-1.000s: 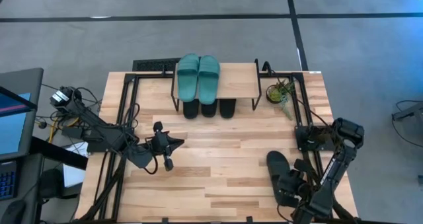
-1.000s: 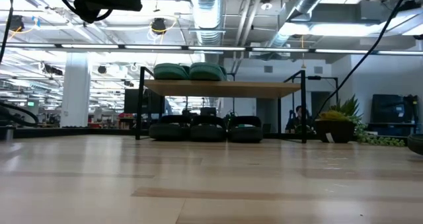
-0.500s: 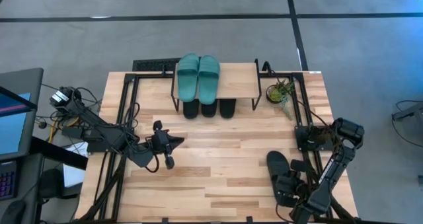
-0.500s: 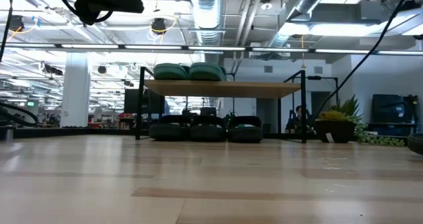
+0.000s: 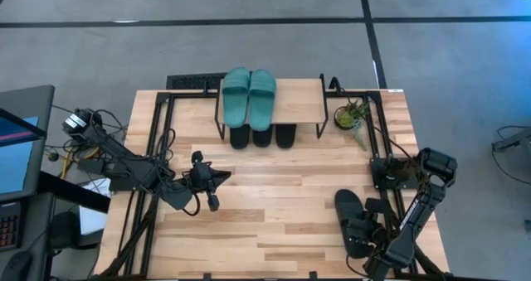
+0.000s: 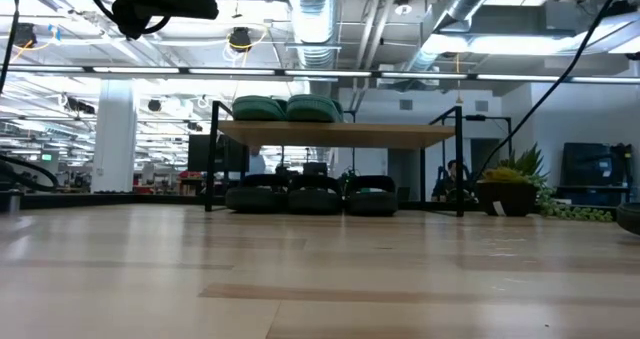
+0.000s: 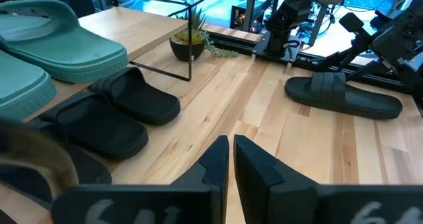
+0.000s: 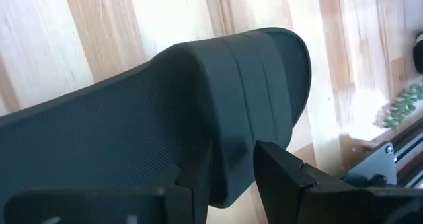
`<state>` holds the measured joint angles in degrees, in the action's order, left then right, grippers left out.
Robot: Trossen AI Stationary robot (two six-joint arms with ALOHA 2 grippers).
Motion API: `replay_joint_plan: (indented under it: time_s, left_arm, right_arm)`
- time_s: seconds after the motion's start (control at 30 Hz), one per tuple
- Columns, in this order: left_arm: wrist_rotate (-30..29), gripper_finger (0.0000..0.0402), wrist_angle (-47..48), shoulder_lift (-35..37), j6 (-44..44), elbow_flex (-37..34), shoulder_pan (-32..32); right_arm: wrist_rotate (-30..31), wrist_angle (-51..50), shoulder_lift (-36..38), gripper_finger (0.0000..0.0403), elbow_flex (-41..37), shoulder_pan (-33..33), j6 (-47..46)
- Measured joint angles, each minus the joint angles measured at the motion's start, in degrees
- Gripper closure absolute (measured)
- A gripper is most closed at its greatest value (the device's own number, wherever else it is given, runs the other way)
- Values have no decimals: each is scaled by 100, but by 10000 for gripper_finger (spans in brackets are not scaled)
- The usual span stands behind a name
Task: Pick and place slides into the shelf
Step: Put the black slide under the shelf
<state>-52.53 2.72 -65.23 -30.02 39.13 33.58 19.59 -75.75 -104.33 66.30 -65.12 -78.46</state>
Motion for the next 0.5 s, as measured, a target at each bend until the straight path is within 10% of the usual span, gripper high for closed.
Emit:
replay_joint_plan:
  time_s: [0.5]
  left_arm:
    - [-37, 388, -4, 0, -86, 0, 0]
  right_arm:
    - [339, 171, 0, 328, -135, 201, 574]
